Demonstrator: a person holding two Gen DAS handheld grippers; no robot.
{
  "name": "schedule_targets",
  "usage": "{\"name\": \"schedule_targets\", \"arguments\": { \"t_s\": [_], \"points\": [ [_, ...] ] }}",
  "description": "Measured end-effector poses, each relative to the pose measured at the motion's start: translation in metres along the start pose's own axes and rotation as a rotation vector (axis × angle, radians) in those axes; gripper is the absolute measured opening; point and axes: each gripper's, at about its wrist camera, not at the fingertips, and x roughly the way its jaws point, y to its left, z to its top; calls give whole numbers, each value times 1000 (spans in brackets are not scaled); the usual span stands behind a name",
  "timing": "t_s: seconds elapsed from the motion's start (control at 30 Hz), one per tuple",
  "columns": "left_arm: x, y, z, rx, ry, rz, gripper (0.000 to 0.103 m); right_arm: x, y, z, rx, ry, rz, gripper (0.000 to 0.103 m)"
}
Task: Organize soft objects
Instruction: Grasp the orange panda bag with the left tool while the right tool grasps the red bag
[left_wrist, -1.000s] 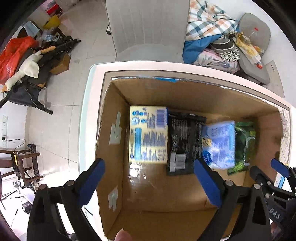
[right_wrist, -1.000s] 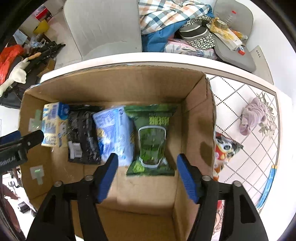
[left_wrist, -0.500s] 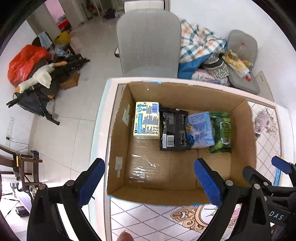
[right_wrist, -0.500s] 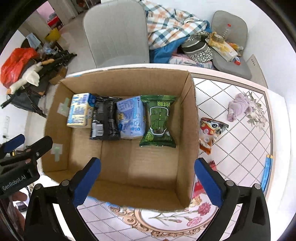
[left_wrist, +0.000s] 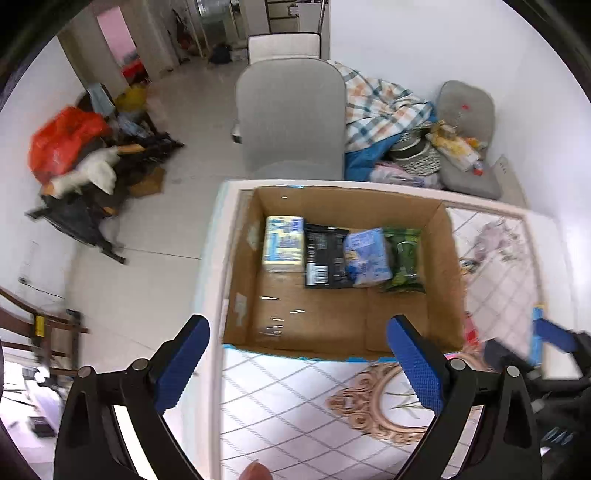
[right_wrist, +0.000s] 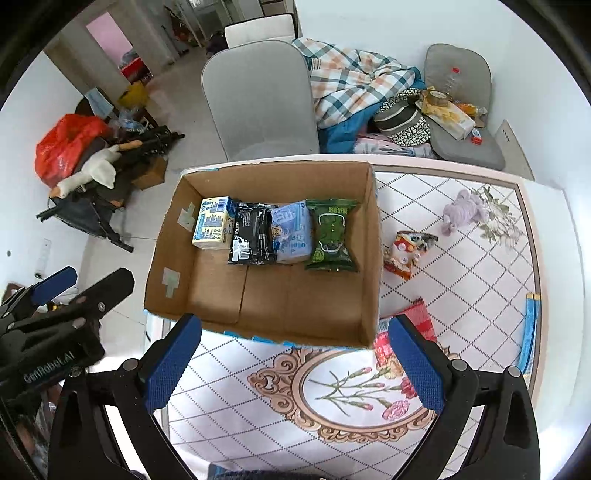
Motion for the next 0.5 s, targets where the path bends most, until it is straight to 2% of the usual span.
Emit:
{"name": "schedule_targets", "arguments": {
  "t_s": [0.1, 0.17, 0.23, 0.3, 0.37, 0.43, 0.5],
  "points": [
    [3, -26, -6, 56, -44, 127, 99, 0, -40, -10, 55, 11, -50, 103],
    [15, -40, -7, 73, -29, 134, 99, 10, -81, -17, 144, 42, -96, 103],
    [34, -53, -6, 70, 12, 106, 99, 32, -133, -27, 289, 98, -97, 103],
    [60, -70, -6, 70, 77, 76, 99, 59, -175, -36, 428, 165, -68, 103],
    [78, -83, -5, 73, 115, 73, 99, 92, -210, -46, 582, 229, 5, 102],
    [96, -98, -4, 79, 152, 74, 99, 128, -233, -56, 737, 288, 79, 102],
    [107, -111, -2, 93, 169, 93, 99, 156, -240, -61, 831, 311, 130, 98]
  ]
}}
